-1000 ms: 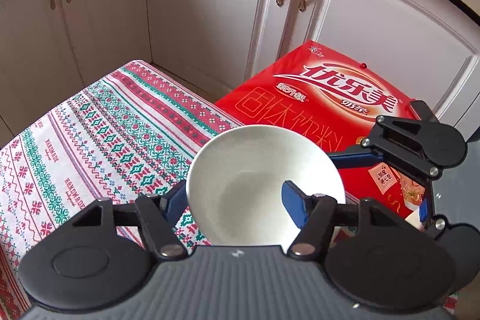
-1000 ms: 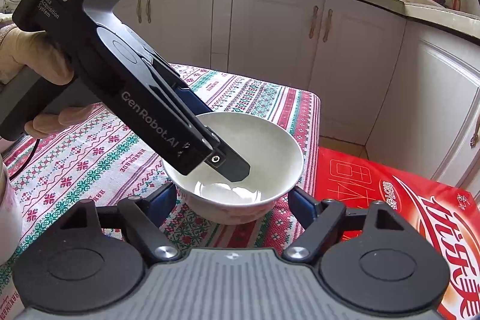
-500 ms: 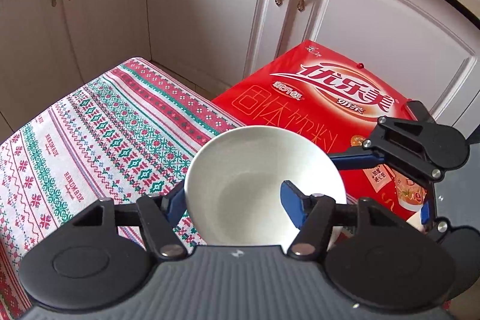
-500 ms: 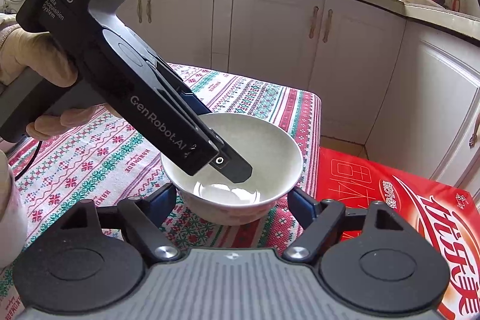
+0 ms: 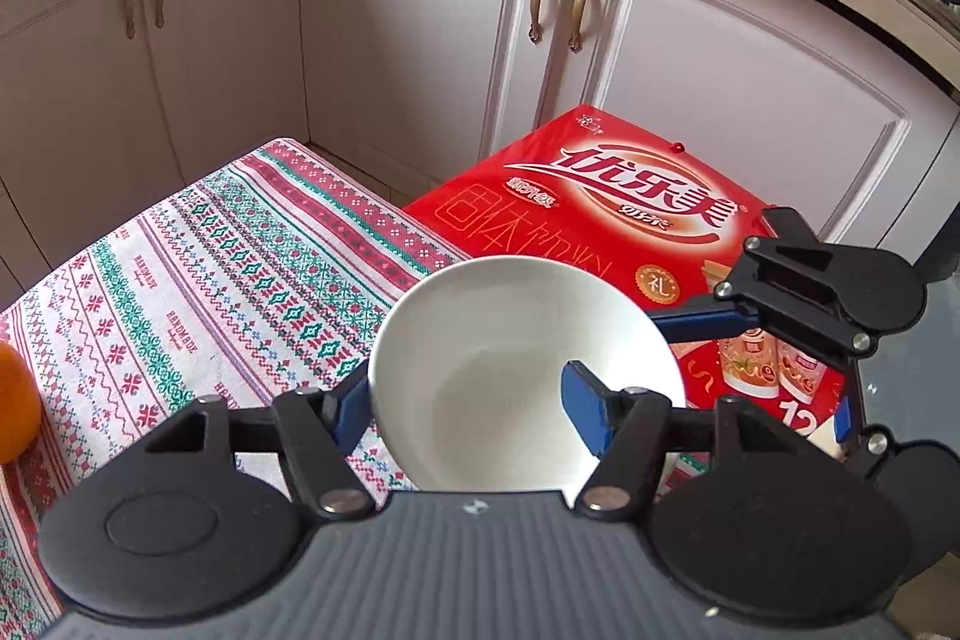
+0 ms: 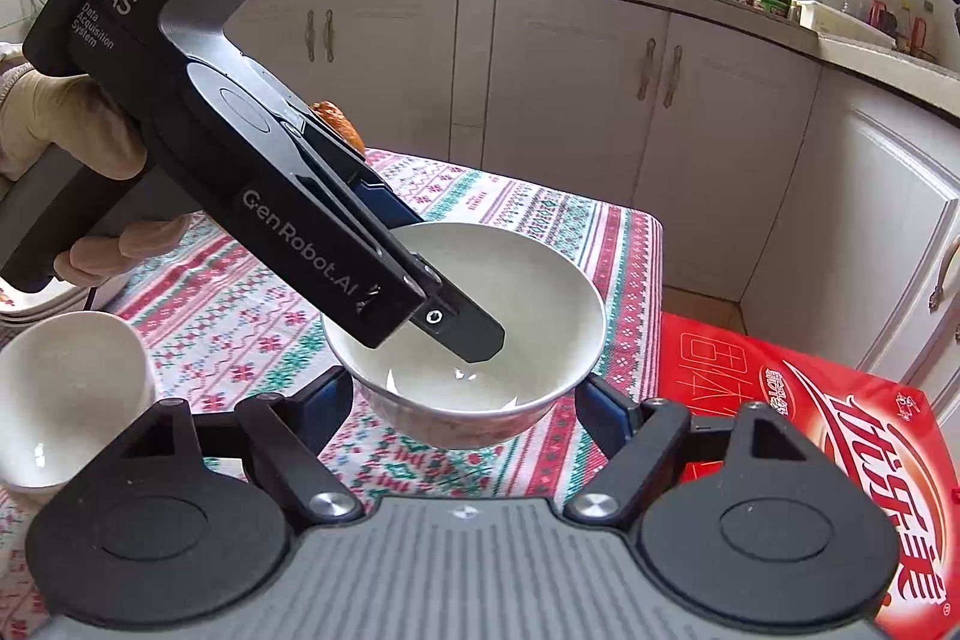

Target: Organize plates and bowls

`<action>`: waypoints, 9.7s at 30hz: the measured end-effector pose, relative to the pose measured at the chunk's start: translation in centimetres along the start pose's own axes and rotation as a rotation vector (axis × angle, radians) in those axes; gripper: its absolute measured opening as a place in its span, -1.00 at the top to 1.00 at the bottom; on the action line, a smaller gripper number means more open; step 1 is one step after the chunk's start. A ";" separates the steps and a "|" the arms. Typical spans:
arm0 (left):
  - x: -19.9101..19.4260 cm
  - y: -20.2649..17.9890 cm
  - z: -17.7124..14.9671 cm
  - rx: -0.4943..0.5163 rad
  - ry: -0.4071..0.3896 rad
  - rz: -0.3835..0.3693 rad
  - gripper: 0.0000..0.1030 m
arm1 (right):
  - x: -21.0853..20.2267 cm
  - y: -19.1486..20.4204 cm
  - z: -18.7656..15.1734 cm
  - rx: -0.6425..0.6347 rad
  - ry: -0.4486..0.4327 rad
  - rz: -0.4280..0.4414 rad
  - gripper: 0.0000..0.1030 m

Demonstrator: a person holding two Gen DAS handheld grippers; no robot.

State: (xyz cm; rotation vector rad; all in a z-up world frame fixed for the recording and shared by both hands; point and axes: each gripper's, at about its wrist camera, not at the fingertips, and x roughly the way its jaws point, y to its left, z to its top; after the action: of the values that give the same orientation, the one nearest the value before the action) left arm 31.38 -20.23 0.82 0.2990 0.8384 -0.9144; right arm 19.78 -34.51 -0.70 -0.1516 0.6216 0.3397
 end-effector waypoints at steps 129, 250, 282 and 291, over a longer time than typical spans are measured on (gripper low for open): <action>-9.7 -0.7 -17.6 0.281 0.094 -0.089 -0.75 | 1.5 12.5 -0.9 -0.521 0.241 0.508 -0.85; -23.1 10.3 -24.8 -0.004 -0.125 0.355 -0.97 | 9.3 24.5 10.6 -0.602 0.166 0.517 -1.00; -26.4 -5.9 -24.1 -0.594 -0.282 0.952 -0.99 | -5.7 24.2 3.9 0.020 -0.010 -0.146 -1.00; -26.1 -6.1 -23.9 -0.598 -0.277 0.948 -0.99 | -5.7 24.0 3.7 0.034 -0.004 -0.154 -1.00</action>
State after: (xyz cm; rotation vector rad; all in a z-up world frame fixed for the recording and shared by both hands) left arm 5.69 4.54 5.38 0.0187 0.5703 0.1920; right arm 8.90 -12.73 4.80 -0.1648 0.6072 0.1809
